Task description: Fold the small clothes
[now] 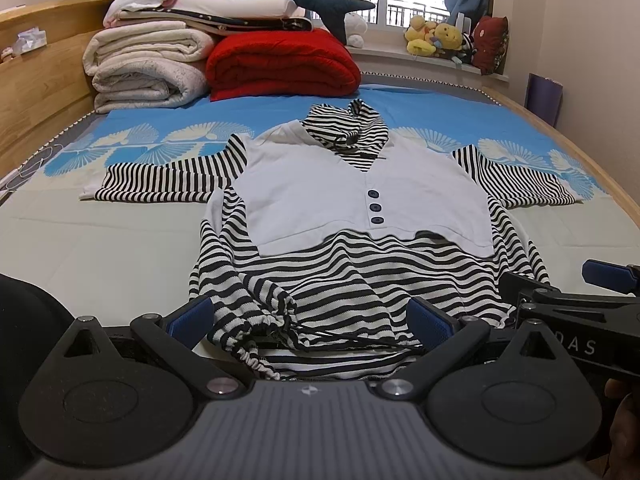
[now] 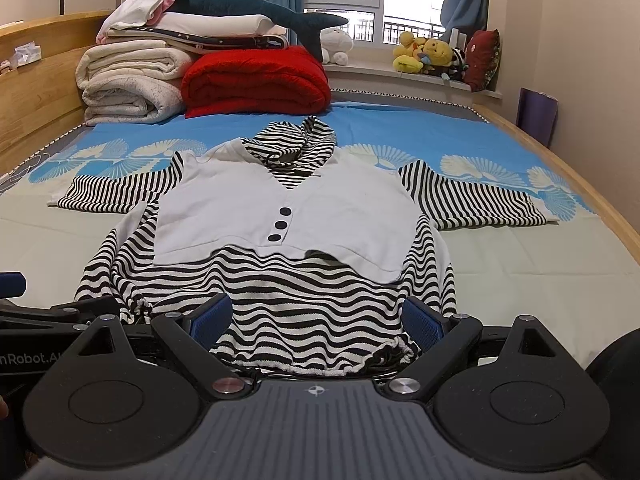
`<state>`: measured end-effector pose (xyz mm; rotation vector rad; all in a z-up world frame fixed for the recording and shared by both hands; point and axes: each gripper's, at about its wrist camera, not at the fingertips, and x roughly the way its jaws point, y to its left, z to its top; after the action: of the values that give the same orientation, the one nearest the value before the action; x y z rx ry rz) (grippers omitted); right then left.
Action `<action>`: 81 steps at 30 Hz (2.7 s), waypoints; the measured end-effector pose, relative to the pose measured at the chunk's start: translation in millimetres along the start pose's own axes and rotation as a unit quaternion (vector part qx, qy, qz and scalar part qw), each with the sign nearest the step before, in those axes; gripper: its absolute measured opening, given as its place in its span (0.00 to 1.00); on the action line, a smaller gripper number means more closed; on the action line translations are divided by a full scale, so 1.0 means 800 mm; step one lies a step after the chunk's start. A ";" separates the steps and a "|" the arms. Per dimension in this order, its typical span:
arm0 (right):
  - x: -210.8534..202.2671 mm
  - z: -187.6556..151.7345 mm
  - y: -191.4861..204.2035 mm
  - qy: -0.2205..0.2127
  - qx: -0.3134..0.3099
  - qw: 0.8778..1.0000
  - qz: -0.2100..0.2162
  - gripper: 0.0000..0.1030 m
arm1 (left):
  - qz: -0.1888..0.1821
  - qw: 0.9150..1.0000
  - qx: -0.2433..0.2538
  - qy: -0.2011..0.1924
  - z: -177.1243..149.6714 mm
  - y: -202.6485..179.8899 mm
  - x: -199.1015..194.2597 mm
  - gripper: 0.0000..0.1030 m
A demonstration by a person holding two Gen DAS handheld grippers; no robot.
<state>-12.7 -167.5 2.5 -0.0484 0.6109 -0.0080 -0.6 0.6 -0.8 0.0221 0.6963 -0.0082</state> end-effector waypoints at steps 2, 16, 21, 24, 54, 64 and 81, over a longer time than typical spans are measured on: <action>0.000 0.000 0.000 0.000 0.000 1.000 0.000 0.89 | 0.000 1.000 0.000 0.000 0.000 0.000 0.000 0.99; -0.002 -0.002 -0.002 -0.001 0.003 1.000 -0.001 0.89 | -0.003 1.000 -0.006 0.003 0.004 0.003 0.001 0.99; 0.001 0.028 -0.042 -0.031 0.039 0.999 -0.008 0.89 | 0.001 1.000 0.004 0.010 0.038 0.026 0.019 0.99; 0.004 0.072 -0.096 -0.076 0.071 0.994 -0.018 0.89 | 0.012 0.999 0.047 -0.007 0.074 0.039 0.041 0.99; 0.219 0.007 -0.181 0.273 0.177 0.945 -0.019 0.09 | 0.010 0.965 -0.028 0.260 0.040 0.176 0.271 0.13; 0.206 0.012 -0.177 0.265 0.138 0.954 -0.027 0.19 | 0.031 0.971 -0.005 0.236 0.051 0.164 0.257 0.35; 0.206 0.042 -0.153 0.193 0.061 0.977 -0.067 0.43 | 0.000 0.982 0.003 0.188 0.083 0.147 0.261 0.53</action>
<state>142.3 -291.5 -58.4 0.0331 0.9934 -0.1887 203.8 116.4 -81.6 0.0305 1.0735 -0.0063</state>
